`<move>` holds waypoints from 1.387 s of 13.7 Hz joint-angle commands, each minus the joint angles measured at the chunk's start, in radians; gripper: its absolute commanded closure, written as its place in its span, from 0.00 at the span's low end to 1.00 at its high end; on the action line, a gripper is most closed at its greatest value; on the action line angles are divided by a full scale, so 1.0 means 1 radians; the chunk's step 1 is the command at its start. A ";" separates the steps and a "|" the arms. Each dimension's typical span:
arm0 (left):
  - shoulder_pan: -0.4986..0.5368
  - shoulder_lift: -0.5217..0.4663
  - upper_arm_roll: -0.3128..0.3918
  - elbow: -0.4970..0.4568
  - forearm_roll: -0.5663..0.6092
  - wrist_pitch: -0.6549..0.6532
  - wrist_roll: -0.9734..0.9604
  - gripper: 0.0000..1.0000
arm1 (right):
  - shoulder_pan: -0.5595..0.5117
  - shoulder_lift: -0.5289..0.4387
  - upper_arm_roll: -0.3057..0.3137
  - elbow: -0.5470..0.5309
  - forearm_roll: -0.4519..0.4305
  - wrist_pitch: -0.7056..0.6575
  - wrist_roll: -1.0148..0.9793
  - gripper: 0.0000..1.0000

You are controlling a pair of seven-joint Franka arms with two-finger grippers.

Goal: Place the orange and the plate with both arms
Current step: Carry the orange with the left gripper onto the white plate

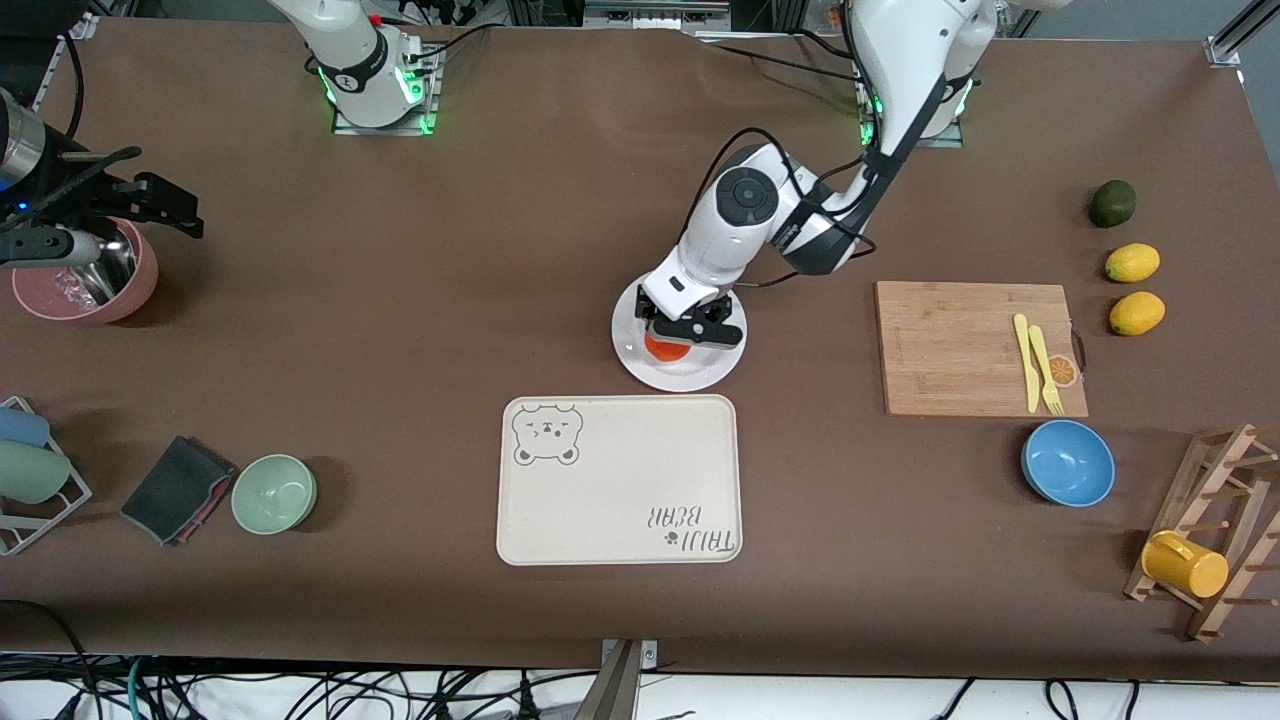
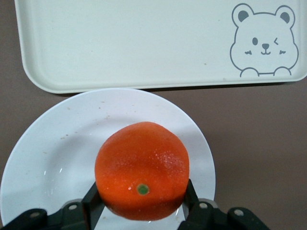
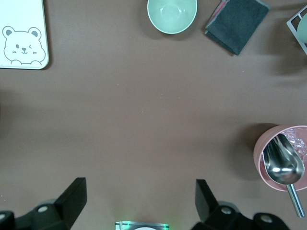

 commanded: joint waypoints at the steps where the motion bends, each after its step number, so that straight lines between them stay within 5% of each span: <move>1: -0.004 -0.001 0.031 0.037 -0.014 -0.082 -0.001 1.00 | -0.002 0.005 0.007 0.021 0.016 -0.022 -0.013 0.00; 3: -0.004 -0.001 0.049 0.031 -0.017 -0.096 -0.006 0.90 | 0.004 0.021 0.014 0.021 0.019 -0.011 -0.007 0.00; 4: -0.005 0.002 0.049 0.023 -0.019 -0.098 -0.018 0.74 | 0.018 0.024 0.019 0.021 0.019 -0.003 0.000 0.00; 9: -0.042 0.015 0.049 0.008 -0.019 -0.099 -0.107 0.67 | 0.085 0.070 0.022 0.022 0.022 -0.019 -0.006 0.00; 12: -0.064 0.039 0.052 0.012 -0.017 -0.099 -0.115 0.29 | 0.104 0.083 0.022 0.022 0.025 -0.045 -0.001 0.00; 15: -0.076 0.061 0.071 0.023 -0.019 -0.098 -0.128 0.23 | 0.104 0.096 0.020 0.022 0.040 -0.060 -0.009 0.00; 17: -0.078 0.053 0.071 0.022 -0.011 -0.098 -0.154 0.00 | 0.118 0.102 0.022 0.028 0.057 -0.085 -0.004 0.00; 19: -0.078 0.030 0.074 0.014 -0.011 -0.098 -0.159 0.00 | 0.125 0.133 0.022 0.028 0.104 -0.091 -0.015 0.00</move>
